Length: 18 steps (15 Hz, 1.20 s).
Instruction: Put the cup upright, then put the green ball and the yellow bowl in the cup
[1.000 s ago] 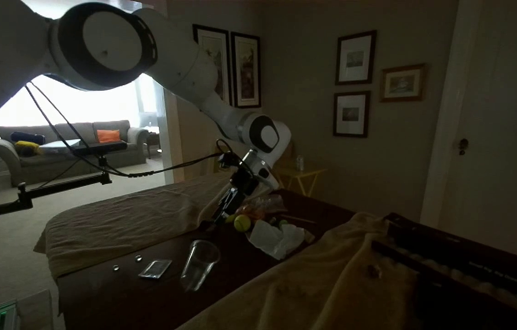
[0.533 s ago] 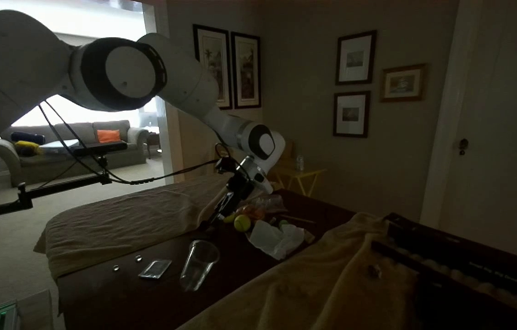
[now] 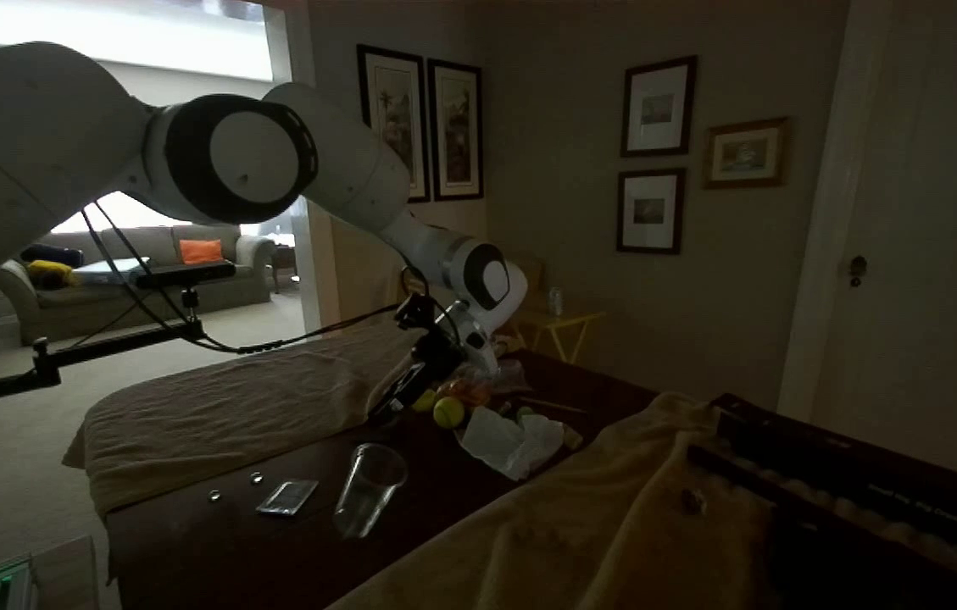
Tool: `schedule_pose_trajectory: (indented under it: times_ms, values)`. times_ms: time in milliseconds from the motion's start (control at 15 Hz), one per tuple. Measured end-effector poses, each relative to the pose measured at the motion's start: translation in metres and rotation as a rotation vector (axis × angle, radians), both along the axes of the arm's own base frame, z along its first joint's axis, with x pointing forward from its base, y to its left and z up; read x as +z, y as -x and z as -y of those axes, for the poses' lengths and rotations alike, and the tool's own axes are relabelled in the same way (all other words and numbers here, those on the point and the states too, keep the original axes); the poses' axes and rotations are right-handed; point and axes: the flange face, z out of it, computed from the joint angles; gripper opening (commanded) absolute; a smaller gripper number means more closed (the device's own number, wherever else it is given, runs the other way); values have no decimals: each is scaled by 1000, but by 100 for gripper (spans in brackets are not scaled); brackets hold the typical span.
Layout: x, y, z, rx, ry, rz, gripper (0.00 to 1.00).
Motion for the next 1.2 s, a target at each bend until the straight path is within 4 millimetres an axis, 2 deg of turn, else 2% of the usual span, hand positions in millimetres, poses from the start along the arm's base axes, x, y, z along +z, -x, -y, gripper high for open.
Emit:
schedule_pose_trajectory:
  times_ms: [267,400,800,933,1000,1067,1200]
  values:
    - [0,-1,4,-5,-4,1,100]
    - [-7,0,9,-24,27,-7,100]
    - [-57,10,30,-60,75,-66,100]
    - [-67,11,33,-62,79,-76,100]
    - [-70,10,33,-61,81,-76,75]
    - [-73,10,33,-62,84,-77,74]
    - [-75,8,35,-70,100,-76,57]
